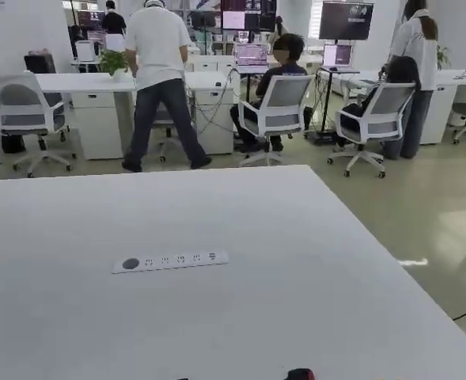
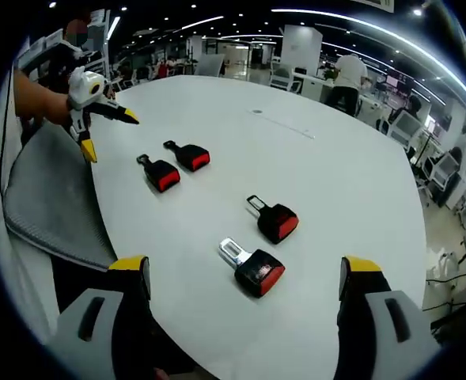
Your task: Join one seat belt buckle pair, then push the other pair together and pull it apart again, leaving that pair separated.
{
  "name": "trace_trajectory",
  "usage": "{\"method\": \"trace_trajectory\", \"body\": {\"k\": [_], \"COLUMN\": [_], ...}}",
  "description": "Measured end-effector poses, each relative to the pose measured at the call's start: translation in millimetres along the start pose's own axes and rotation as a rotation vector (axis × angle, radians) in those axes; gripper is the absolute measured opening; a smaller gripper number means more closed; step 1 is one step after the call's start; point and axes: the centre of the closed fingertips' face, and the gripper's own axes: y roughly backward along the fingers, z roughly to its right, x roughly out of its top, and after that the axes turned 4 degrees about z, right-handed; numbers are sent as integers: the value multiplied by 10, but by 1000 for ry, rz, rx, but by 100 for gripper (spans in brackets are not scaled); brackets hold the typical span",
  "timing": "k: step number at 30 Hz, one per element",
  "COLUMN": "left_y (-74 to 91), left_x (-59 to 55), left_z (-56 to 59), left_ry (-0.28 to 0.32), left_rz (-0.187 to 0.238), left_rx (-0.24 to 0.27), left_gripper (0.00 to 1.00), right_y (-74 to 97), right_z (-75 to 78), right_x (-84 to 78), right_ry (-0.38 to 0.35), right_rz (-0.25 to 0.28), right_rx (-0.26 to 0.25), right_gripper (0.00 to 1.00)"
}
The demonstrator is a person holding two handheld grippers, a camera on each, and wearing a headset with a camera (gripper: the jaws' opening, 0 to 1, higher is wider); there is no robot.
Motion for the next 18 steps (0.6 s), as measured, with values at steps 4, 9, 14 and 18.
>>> {"method": "trace_trajectory", "body": {"k": [4,9,14,18], "left_y": [-8,-29,-45,-47], "left_x": [3,-7,53,53], "left_z": [18,-2,11,45], "left_ry": [0,-4,-3,-2], "left_rz": [-1,-8,3,2], "left_rx": [-4,-6,0,0], "left_gripper": [98,98,98,98], "right_y": [-13,-10,-29,-50], "right_z": [29,36,21,27], "right_x": [-22,-13,-19,10], "right_ry": [10,13,27,30], "right_rz": [-7,-9,-24,-18], "right_rx": [3,2,14,21], "right_gripper": [99,99,99,99]}}
